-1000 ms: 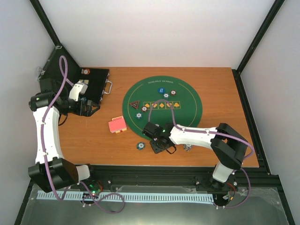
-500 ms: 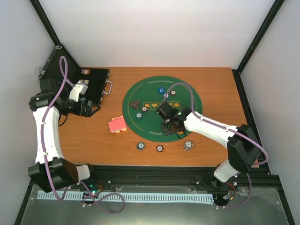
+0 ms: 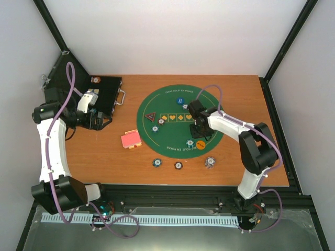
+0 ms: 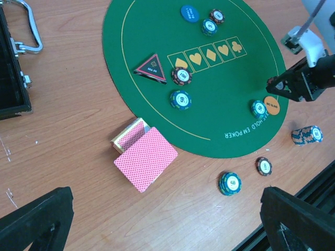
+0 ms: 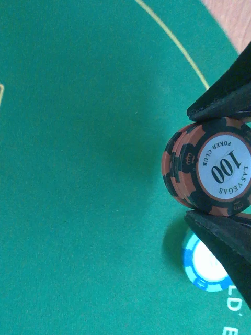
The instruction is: Distribute texas hold em gaming equipment
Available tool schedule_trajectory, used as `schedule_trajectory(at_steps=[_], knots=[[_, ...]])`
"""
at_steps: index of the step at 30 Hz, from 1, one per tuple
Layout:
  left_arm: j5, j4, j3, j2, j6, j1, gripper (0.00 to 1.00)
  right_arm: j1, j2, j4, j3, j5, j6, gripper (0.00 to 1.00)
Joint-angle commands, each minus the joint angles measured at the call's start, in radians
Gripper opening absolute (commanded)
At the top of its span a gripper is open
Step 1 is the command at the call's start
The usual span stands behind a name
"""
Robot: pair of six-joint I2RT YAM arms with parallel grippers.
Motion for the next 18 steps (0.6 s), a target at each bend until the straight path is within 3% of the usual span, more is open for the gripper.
schedule_trajectory(at_steps=[1, 18], knots=[[0.018, -0.017, 0.050, 0.005, 0.022, 0.002, 1.00, -0.020, 0.066, 0.038, 0.048, -0.021, -0.032, 0.21], [0.008, -0.029, 0.069, 0.010, 0.037, 0.002, 1.00, -0.039, 0.174, 0.077, 0.055, -0.044, -0.026, 0.22]])
